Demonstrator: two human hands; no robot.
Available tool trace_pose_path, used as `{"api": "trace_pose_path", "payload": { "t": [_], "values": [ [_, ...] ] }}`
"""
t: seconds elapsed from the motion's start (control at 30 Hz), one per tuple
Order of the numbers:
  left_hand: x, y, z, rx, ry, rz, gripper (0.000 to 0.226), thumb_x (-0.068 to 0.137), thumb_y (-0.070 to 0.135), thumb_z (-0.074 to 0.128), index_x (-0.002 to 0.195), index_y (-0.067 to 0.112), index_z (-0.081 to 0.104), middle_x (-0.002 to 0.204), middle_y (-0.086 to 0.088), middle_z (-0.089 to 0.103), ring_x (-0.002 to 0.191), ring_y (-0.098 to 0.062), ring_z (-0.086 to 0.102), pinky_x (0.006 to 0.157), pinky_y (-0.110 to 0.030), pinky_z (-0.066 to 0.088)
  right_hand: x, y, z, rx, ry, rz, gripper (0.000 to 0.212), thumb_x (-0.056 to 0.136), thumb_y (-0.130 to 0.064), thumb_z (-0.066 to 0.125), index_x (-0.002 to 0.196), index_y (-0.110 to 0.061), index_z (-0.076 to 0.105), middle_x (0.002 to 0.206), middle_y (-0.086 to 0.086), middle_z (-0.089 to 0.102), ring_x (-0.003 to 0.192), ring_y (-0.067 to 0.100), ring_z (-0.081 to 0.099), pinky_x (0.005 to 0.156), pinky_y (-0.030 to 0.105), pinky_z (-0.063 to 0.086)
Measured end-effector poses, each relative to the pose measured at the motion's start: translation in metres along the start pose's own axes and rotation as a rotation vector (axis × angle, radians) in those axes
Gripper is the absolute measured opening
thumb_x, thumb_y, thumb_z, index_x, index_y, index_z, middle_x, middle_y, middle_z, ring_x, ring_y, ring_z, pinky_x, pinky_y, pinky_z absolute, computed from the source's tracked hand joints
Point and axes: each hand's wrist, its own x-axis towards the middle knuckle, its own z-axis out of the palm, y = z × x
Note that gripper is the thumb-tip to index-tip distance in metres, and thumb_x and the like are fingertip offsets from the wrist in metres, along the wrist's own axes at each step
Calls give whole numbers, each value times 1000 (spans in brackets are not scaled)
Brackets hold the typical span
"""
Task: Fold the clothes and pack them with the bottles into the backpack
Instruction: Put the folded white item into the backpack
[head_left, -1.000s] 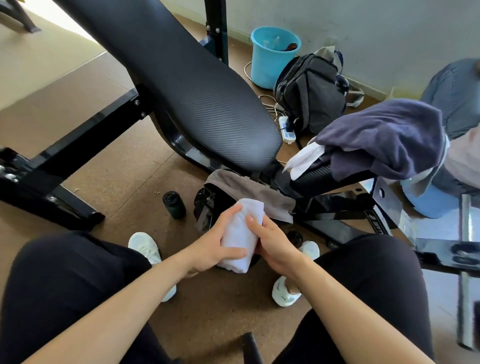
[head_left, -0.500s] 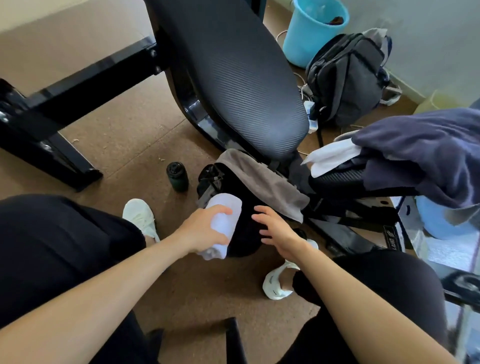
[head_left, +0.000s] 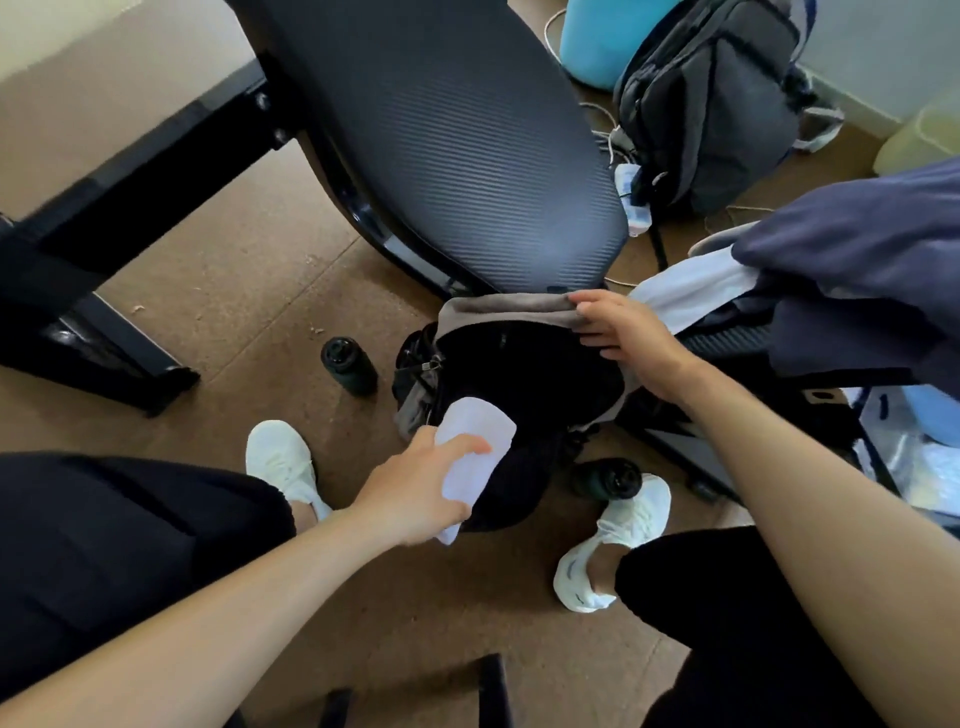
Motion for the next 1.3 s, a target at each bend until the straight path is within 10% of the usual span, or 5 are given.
{"api": "trace_pose_path", "payload": {
  "t": [0.33, 0.5, 0.9, 1.13, 1.3],
  "values": [
    [160, -6, 25, 1027, 187, 405, 60, 91, 19, 58, 145, 39, 43, 164, -15, 20, 120, -44, 50, 100, -63, 41, 25, 7, -16, 144, -23, 65, 40, 99, -50, 48, 119, -25, 73, 116, 13, 72, 109, 23, 67, 86, 31, 43],
    [213, -22, 51, 1208, 105, 222, 66, 108, 36, 34, 163, 24, -1, 166, -7, -30, 156, -36, -16, 124, -62, 2, 35, 9, -16, 169, -17, 82, 52, 81, -61, 52, 112, -27, 76, 112, 11, 75, 106, 22, 69, 91, 33, 43],
    [257, -23, 55, 753, -103, 228, 38, 92, 21, 61, 130, 23, 61, 150, -2, 50, 138, -28, 44, 118, -42, 25, 41, 9, -8, 344, 52, 80, 64, 69, -53, 56, 118, -15, 71, 107, 14, 78, 110, 23, 69, 82, 28, 41],
    [227, -29, 60, 646, 27, 250, 49, 93, 20, 58, 142, 21, 48, 170, -10, 13, 157, -33, 8, 125, -47, 11, 36, 3, -9, 255, 22, 100, 45, 76, -52, 59, 109, -24, 74, 104, 7, 78, 107, 19, 69, 87, 33, 42],
    [170, -33, 63, 333, 140, 256, 36, 97, 16, 55, 133, 24, 61, 165, -3, 32, 156, -28, 18, 123, -44, 21, 21, 3, -4, 53, 12, 60, 20, 99, -33, 59, 109, -20, 71, 106, 6, 76, 99, 20, 72, 80, 32, 51]
  ]
}}
